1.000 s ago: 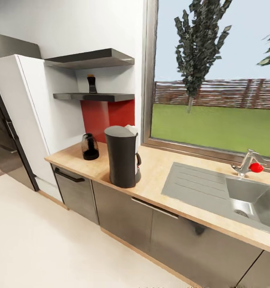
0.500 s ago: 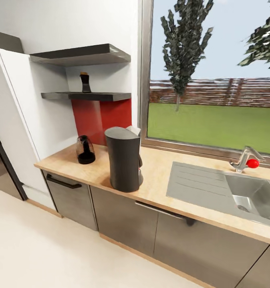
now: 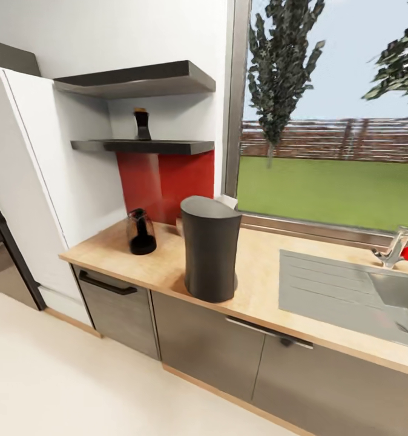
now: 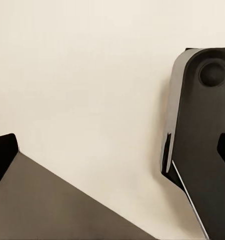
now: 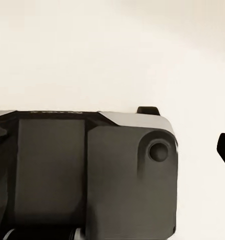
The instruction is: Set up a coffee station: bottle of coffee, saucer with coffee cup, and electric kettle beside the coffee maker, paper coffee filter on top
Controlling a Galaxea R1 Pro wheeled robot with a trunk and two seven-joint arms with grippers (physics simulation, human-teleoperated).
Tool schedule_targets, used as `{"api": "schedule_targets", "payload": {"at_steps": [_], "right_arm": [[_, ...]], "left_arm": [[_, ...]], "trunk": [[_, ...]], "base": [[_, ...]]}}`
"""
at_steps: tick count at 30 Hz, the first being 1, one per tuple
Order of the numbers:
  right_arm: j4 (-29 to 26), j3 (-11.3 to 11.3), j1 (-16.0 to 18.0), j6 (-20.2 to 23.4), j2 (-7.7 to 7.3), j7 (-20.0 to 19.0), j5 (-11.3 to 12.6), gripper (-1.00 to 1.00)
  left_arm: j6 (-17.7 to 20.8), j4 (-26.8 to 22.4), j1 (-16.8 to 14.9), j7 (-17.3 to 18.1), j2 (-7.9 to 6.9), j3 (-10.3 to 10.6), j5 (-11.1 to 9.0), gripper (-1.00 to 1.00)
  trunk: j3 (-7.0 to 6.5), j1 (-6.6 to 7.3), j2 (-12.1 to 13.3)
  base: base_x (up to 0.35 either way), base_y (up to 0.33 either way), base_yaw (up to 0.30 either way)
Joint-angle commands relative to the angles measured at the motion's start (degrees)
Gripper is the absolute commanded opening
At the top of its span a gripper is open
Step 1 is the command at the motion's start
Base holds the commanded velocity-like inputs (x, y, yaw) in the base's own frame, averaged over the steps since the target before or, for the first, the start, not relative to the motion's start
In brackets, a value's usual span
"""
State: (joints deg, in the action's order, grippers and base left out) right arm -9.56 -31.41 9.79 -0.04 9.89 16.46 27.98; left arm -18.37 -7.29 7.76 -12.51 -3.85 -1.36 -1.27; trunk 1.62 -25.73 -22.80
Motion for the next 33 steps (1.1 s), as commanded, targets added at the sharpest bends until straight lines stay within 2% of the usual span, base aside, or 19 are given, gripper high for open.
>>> {"api": "schedule_targets", "payload": {"at_steps": [1,18,33], "right_arm": [[-0.02,-0.51,0.05,-0.01,0.01,0.33,0.49,1.00],[-0.02,-0.40,0.05,-0.05,-0.39,0.33,0.58,1.00],[0.13,-0.57,0.05,-3.66,-1.58,0.33,0.51,1.00]], "left_arm": [[-0.09,-0.09,0.01,0.03,0.02,-0.12,-0.13,1.00],[0.08,-0.09,-1.69,0.00,0.08,-0.14,-0.22,1.00],[0.09,-0.09,-2.05,0.03,0.04,-0.10,-0.13,1.00]], "trunk": [[0.11,-0.05,-0.12],[0.11,-0.05,-0.12],[0.11,-0.05,-0.12]], "base": [[0.142,0.308,-0.113],[0.049,0.328,-0.249],[0.068,0.315,-0.009]]}}
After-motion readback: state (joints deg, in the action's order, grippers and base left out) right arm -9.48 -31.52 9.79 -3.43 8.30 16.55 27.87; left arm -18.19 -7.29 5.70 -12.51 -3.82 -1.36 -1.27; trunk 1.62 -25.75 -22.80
